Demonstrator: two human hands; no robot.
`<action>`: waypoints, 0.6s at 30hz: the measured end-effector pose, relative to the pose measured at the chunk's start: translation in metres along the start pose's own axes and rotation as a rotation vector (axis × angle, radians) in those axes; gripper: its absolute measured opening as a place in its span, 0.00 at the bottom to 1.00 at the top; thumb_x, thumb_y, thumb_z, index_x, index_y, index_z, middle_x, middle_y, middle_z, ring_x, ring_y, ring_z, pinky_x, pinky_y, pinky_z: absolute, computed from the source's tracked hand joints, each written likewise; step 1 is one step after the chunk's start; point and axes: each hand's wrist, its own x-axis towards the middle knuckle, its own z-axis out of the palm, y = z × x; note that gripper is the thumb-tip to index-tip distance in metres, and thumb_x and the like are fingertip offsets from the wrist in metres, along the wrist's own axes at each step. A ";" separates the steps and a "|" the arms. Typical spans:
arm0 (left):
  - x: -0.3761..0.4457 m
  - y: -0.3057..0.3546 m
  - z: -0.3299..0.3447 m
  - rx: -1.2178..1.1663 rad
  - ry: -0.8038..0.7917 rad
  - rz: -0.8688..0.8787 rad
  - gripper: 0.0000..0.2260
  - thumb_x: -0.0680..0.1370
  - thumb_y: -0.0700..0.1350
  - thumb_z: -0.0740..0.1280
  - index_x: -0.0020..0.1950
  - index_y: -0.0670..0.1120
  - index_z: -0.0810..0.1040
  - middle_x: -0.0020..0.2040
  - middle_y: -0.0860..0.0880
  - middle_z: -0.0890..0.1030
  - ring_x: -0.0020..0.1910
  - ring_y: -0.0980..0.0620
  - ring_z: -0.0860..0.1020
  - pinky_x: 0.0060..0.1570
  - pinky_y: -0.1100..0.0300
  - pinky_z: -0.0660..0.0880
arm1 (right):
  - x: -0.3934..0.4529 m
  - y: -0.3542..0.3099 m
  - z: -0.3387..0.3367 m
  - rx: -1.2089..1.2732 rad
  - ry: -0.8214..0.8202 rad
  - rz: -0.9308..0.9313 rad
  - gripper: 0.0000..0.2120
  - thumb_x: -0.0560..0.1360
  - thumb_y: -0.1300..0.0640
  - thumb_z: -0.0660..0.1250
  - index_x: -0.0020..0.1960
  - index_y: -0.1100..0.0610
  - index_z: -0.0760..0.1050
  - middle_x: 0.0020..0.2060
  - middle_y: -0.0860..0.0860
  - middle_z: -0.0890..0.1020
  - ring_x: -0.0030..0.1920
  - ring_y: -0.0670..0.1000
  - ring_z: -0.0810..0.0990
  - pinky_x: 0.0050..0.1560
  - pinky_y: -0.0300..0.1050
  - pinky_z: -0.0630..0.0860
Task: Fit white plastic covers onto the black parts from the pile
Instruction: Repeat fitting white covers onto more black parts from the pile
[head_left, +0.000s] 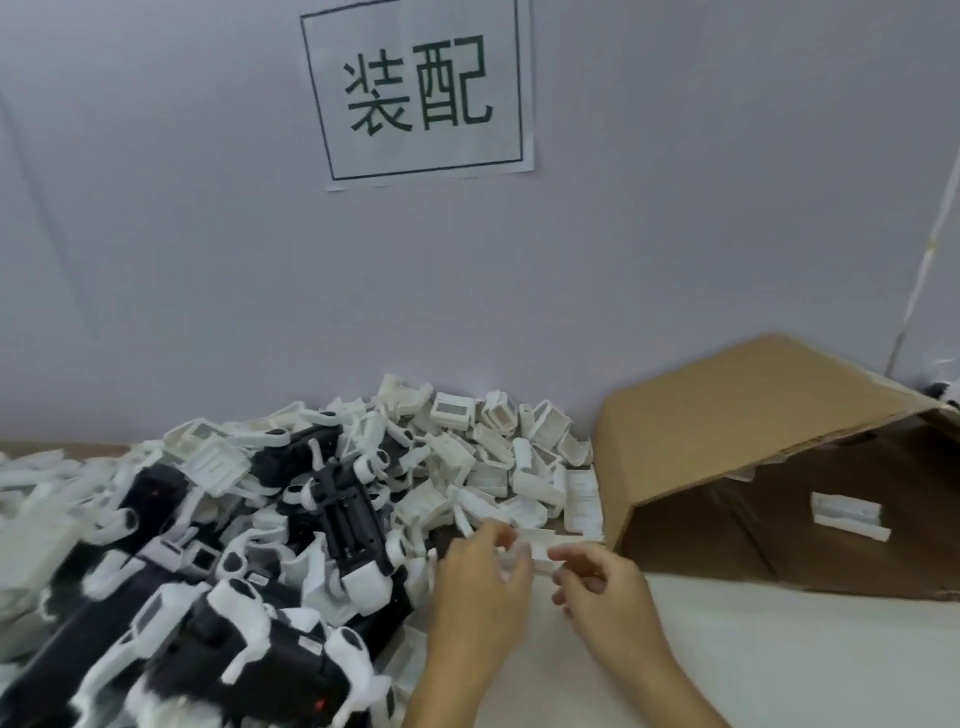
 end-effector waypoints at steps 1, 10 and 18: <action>-0.001 0.000 0.000 0.007 -0.007 -0.005 0.06 0.80 0.45 0.64 0.56 0.53 0.76 0.52 0.55 0.78 0.53 0.56 0.76 0.52 0.61 0.74 | -0.001 0.001 0.000 -0.025 -0.007 -0.020 0.14 0.76 0.69 0.67 0.46 0.51 0.82 0.38 0.52 0.84 0.36 0.49 0.84 0.39 0.43 0.80; 0.001 0.001 0.002 -0.014 0.118 0.083 0.16 0.77 0.29 0.61 0.52 0.49 0.78 0.43 0.55 0.79 0.44 0.55 0.77 0.41 0.63 0.74 | -0.008 -0.001 0.004 -0.163 -0.083 -0.193 0.14 0.76 0.68 0.67 0.51 0.50 0.82 0.39 0.48 0.83 0.38 0.42 0.79 0.39 0.32 0.75; -0.005 0.042 -0.006 -0.804 0.271 0.074 0.17 0.82 0.31 0.60 0.43 0.48 0.82 0.44 0.50 0.86 0.43 0.52 0.84 0.40 0.64 0.79 | -0.006 0.001 0.004 0.017 -0.075 -0.258 0.39 0.71 0.72 0.70 0.73 0.45 0.62 0.61 0.45 0.75 0.52 0.46 0.79 0.39 0.38 0.77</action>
